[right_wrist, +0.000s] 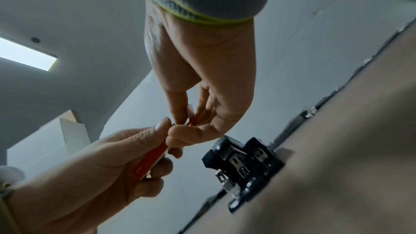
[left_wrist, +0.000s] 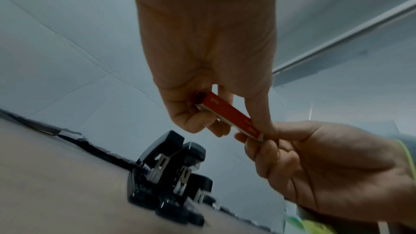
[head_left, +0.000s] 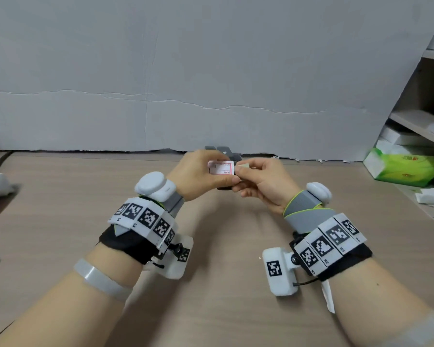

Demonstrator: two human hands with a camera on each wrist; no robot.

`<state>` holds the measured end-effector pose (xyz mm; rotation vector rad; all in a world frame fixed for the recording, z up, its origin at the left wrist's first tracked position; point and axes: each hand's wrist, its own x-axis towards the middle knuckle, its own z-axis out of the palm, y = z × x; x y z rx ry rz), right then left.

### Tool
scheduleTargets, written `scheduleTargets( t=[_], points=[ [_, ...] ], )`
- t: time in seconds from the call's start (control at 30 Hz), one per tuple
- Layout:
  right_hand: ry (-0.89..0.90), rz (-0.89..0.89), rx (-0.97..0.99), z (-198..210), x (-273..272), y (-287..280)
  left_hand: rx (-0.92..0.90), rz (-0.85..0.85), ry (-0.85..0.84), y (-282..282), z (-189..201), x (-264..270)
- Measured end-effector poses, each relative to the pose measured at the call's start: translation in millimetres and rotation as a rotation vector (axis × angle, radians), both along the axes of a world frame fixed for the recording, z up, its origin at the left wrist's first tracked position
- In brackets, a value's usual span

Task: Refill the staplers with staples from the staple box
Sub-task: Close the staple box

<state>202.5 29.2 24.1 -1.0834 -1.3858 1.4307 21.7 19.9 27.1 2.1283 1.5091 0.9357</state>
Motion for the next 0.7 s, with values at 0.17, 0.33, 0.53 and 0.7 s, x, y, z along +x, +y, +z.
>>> scheduleTargets(
  t=[0.17, 0.33, 0.53, 0.7],
  points=[
    [0.037, -0.019, 0.065, 16, -13, 15, 0.045, -0.043, -0.12, 8, 15, -13],
    [0.096, -0.039, 0.05, 15, -23, 27, 0.05, -0.005, -0.13, 22, 9, -26],
    [0.114, 0.033, 0.0, 5, -23, 37, 0.063, 0.018, -0.064, 30, -1, -30],
    [0.09, 0.019, -0.025, -6, -29, 45, 0.031, 0.008, -0.064, 34, -8, -30]
  ],
)
